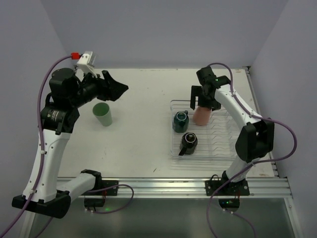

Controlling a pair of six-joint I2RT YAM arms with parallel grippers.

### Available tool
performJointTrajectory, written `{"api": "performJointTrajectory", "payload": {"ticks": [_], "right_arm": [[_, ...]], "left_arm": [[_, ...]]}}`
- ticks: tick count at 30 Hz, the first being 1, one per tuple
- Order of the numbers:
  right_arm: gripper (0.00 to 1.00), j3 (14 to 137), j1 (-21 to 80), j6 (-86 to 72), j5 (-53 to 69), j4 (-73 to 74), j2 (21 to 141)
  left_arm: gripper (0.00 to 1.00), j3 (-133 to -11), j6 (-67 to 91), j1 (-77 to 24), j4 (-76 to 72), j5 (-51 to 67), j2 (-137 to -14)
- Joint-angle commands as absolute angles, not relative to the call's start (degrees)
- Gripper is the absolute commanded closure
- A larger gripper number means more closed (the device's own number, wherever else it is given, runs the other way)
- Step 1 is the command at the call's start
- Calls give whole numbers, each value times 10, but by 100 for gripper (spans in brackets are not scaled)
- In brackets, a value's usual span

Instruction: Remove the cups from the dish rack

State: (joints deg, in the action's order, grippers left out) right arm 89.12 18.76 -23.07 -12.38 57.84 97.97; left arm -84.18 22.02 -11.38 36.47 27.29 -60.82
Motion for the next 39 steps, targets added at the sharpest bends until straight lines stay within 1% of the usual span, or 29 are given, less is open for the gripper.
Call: {"api": "performJointTrajectory", "payload": {"ticks": [1, 6, 7, 9, 13, 14, 16, 17, 19, 23, 25, 30, 33, 35, 36, 37, 39], "right_arm": [[7, 884, 183, -225, -120, 556, 987], [9, 868, 178, -222, -118, 543, 989], [12, 867, 176, -222, -119, 539, 989], [15, 868, 174, -221, -119, 536, 989], [26, 872, 168, -214, -113, 531, 993], [40, 874, 167, -214, -110, 531, 997], [58, 874, 166, -214, -107, 533, 998], [80, 874, 167, -215, -105, 533, 995], [100, 880, 166, -219, -111, 541, 989], [100, 899, 168, -223, -113, 559, 934], [100, 917, 170, -229, -115, 574, 908], [100, 967, 173, -233, -92, 606, 817], [100, 980, 174, -239, -62, 606, 766], [100, 977, 172, -248, -9, 590, 742], [100, 969, 172, -252, 7, 581, 730], [100, 961, 171, -257, 56, 571, 708], [100, 933, 171, -275, 103, 528, 688]], "left_arm": [[27, -838, 229, -115, 350, 295, -599], [27, -829, 226, -115, 349, 294, -599], [27, -828, 226, -115, 350, 294, -599], [27, -824, 226, -115, 349, 294, -600], [27, -817, 226, -115, 347, 293, -599], [27, -816, 225, -115, 346, 294, -599], [27, -812, 224, -115, 346, 293, -598], [27, -811, 222, -115, 346, 292, -598], [27, -807, 222, -115, 346, 288, -599], [27, -776, 234, -115, 317, 304, -603], [27, -758, 249, -115, 295, 332, -608], [27, -679, 302, -115, 183, 398, -613], [27, -620, 357, -115, 77, 466, -614], [27, -589, 395, -115, -38, 522, -615], [27, -557, 442, -115, -81, 537, -615], [26, -537, 470, -116, -178, 566, -613], [25, -487, 553, -117, -274, 585, -613]]}}
